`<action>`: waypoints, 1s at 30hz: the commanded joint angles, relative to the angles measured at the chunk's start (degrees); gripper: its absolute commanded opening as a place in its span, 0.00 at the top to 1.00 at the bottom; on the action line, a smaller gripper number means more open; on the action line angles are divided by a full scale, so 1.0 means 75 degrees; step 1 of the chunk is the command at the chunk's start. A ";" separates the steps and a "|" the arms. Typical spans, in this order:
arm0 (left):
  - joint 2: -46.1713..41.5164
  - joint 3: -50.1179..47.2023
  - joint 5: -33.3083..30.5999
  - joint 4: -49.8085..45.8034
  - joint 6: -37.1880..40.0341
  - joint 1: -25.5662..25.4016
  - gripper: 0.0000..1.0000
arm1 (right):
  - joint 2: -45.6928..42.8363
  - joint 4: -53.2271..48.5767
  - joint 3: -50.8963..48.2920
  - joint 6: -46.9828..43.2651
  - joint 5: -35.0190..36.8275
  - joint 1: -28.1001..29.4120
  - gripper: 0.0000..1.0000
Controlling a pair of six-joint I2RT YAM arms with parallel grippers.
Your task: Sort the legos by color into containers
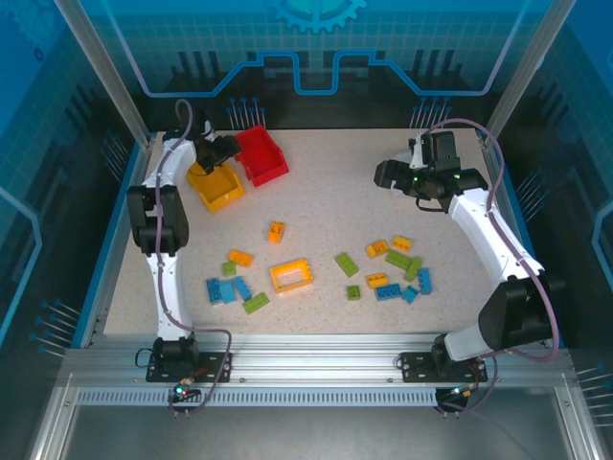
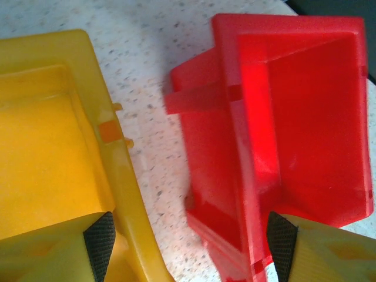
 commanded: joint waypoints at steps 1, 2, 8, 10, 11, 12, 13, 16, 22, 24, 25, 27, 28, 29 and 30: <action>0.0371 0.0817 0.0189 -0.0297 0.0324 -0.0144 0.28 | 0.0073 0.0065 -0.0195 -0.0064 -0.0162 0.0082 0.14; 0.0492 0.1047 0.0128 -0.0475 0.0341 -0.0167 0.28 | 0.0067 0.0059 -0.0216 -0.0073 -0.0174 0.0088 0.14; 0.0954 0.1705 -0.0359 -0.1124 0.0604 -0.0289 0.31 | 0.0039 0.0001 -0.0316 -0.0156 -0.0131 0.0049 0.14; 0.1030 0.1773 -0.0523 -0.1234 0.0675 -0.0320 0.32 | 0.0042 -0.0011 -0.0328 -0.0159 -0.0134 -0.0008 0.14; 0.1051 0.1787 -0.0557 -0.1252 0.0720 -0.0340 0.33 | 0.0043 0.0000 -0.0340 -0.0149 -0.0134 -0.0036 0.14; 0.1071 0.1817 -0.0584 -0.1283 0.0762 -0.0377 0.34 | 0.0037 0.0007 -0.0340 -0.0143 -0.0144 -0.0060 0.14; 0.1122 0.1888 -0.0613 -0.1343 0.0803 -0.0404 0.34 | 0.0037 0.0008 -0.0339 -0.0133 -0.0134 -0.0090 0.14; 0.1282 0.2205 -0.0816 -0.1583 0.0991 -0.0542 0.37 | 0.0038 0.0019 -0.0301 -0.0128 -0.0063 -0.0140 0.14; 0.1329 0.2255 -0.0948 -0.1683 0.1160 -0.0684 0.56 | -0.0008 0.0613 -0.0367 -0.0259 -0.0160 -0.0193 0.14; 0.1326 0.2244 -0.0909 -0.1693 0.1269 -0.0753 0.62 | -0.0004 0.0872 -0.0399 -0.0250 -0.0262 -0.0254 0.13; 0.1315 0.2243 -0.0909 -0.1702 0.1332 -0.0793 0.63 | 0.0014 0.0910 -0.0399 -0.0197 -0.0269 -0.0303 0.13; 0.1260 0.2213 -0.0914 -0.1724 0.1423 -0.0902 0.67 | 0.0036 0.0815 -0.0387 0.0192 0.0176 -0.0488 0.14; 0.1211 0.2148 -0.0916 -0.1713 0.1441 -0.0951 0.69 | 0.0035 0.0711 -0.0415 0.0470 0.0448 -0.0618 0.15; 0.1131 0.2027 -0.0908 -0.1660 0.1426 -0.0995 0.70 | 0.0038 0.0652 -0.0487 0.0830 0.0689 -0.0818 0.15; 0.1026 0.1868 -0.0898 -0.1594 0.1392 -0.1052 0.71 | 0.0063 0.0760 -0.0604 0.1091 0.0651 -0.1058 0.15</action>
